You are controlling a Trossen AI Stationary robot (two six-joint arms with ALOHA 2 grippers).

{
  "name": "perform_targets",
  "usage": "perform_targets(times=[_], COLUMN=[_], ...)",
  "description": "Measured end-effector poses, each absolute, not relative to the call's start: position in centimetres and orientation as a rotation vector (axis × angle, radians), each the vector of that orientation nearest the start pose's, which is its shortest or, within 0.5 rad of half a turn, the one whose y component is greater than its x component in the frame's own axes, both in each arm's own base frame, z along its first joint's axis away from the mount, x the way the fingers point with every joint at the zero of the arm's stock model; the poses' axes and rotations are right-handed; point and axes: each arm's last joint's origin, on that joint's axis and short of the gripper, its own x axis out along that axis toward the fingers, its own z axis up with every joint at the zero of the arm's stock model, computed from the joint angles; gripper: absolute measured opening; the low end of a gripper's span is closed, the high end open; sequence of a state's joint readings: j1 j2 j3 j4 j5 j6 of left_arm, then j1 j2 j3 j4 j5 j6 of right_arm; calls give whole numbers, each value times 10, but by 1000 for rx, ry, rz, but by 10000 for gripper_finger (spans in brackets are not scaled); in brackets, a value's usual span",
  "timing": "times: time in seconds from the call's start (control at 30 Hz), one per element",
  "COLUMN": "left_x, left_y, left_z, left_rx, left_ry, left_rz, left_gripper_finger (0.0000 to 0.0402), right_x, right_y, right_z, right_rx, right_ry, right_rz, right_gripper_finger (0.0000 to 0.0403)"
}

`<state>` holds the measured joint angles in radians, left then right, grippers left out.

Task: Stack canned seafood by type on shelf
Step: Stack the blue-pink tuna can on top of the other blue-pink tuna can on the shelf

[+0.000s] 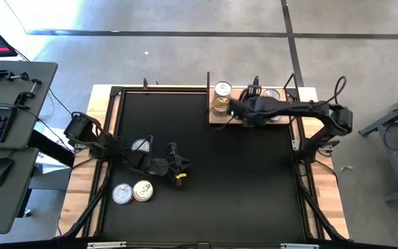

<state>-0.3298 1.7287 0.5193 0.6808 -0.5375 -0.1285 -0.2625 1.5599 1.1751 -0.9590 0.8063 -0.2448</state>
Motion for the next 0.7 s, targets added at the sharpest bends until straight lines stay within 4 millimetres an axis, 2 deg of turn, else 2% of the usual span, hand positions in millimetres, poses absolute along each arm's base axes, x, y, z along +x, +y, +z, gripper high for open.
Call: perform_targets(times=[0.27,0.43,0.53,0.7], left_x=[279,281,281,281], left_y=[-92,-95,-95,-95], left_z=[128,137,138,140], left_rx=[-33,36,93,106], left_ry=[272,193,183,160], left_rz=[126,89,84,82], left_gripper_finger=[49,49,49,49], right_x=[263,256,256,253], right_y=[-144,-170,-180,-183], right_z=[243,242,243,241], right_rx=[-560,-487,-471,-460], right_ry=[1471,1440,1401,1415], right_rz=[-763,-777,-821,-773], right_gripper_finger=[165,165,165,176])
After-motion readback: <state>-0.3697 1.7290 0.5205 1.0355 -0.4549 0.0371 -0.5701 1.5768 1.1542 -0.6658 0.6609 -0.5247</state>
